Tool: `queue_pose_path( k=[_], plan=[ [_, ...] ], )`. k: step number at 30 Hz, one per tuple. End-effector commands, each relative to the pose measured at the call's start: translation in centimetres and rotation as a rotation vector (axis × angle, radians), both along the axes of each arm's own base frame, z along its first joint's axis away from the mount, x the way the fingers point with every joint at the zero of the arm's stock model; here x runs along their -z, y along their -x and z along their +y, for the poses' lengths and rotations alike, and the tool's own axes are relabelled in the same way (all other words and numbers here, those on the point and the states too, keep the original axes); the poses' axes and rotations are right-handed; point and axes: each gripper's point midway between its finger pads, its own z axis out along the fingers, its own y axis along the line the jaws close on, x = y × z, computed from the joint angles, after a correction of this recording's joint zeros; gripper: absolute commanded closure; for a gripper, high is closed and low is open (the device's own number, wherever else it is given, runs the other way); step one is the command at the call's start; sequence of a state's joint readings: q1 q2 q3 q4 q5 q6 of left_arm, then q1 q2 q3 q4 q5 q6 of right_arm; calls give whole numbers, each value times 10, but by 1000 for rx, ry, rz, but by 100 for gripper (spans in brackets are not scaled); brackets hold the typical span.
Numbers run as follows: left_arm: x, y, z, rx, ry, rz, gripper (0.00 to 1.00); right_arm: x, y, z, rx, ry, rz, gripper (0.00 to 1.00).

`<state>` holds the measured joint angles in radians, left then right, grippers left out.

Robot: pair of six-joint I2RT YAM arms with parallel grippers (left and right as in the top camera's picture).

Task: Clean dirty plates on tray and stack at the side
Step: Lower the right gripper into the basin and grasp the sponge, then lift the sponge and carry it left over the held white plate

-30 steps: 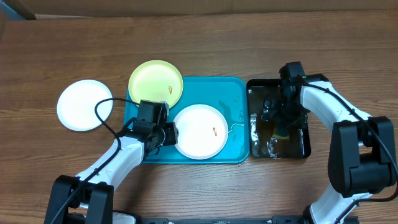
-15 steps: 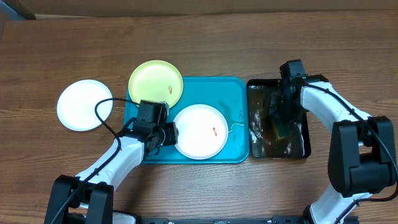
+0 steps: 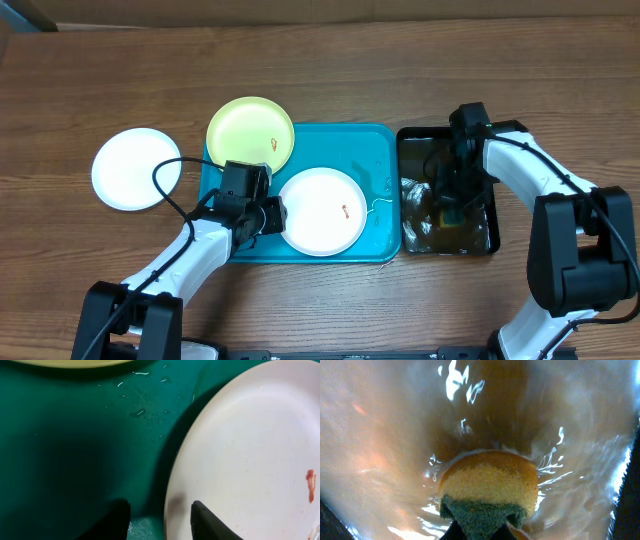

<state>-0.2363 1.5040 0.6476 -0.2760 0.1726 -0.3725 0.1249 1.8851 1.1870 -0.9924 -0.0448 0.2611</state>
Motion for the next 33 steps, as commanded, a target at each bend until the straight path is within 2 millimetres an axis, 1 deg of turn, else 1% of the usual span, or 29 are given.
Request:
queue_pose_path(
  k=[1, 3, 5, 10, 11, 12, 16, 20, 23, 25, 29, 33],
  plan=[
    [1, 1, -5, 6, 20, 9, 62, -19, -16, 1, 0, -1, -22, 96],
    [1, 1, -5, 5, 21, 6, 63, -31, -18, 1, -2, 0, -18, 96],
    [0, 0, -5, 6, 21, 2, 70, -42, -20, 2, -4, 0, -18, 96],
    [0, -1, -5, 6, 22, 0, 87, -50, -21, 2, -4, 0, -19, 96],
    [0, -1, -5, 6, 22, 0, 95, -50, -21, 2, -4, 1, -19, 96],
    [0, -1, -5, 6, 22, 1, 96, -50, -21, 2, -4, 0, -19, 96],
    [1, 0, -5, 5, 21, 5, 96, -55, -27, 3, -4, -1, -36, 96],
    [2, 3, -4, 5, 18, 17, 94, -75, -33, 2, -4, 5, -49, 96],
    [3, 5, -4, 5, 16, 24, 94, -92, -38, -10, 2, 78, -62, 96],
    [3, 5, -4, 5, 15, 26, 95, -99, -39, -18, 28, 125, -67, 96],
    [3, 5, -3, 1, 11, 27, 96, -102, -36, -29, 47, 209, -63, 96],
    [4, 4, 0, -26, 3, 30, 96, -102, -36, -23, 25, 220, -68, 96]
  ],
)
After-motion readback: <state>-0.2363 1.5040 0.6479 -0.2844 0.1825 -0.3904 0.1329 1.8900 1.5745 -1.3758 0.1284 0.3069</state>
